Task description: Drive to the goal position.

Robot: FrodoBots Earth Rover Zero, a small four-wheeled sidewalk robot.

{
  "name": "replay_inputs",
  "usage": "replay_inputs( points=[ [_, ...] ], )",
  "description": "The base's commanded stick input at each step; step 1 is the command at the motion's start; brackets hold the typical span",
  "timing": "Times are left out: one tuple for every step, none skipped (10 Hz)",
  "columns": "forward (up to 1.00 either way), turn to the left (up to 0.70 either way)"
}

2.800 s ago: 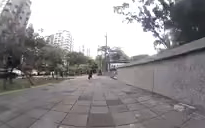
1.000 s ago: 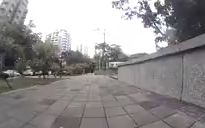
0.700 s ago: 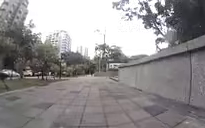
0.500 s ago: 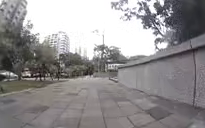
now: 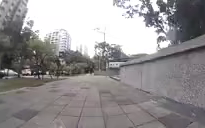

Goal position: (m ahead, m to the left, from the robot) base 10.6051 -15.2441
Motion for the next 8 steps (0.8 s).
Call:
replay_inputs(
  points=[
    [0.7, 0.0],
    [0.7, 0.0],
    [0.7, 0.0],
    [0.7, 0.0],
    [0.7, 0.0],
    [0.7, 0.0],
    [0.7, 0.0],
    [0.7, 0.0]
  ],
)
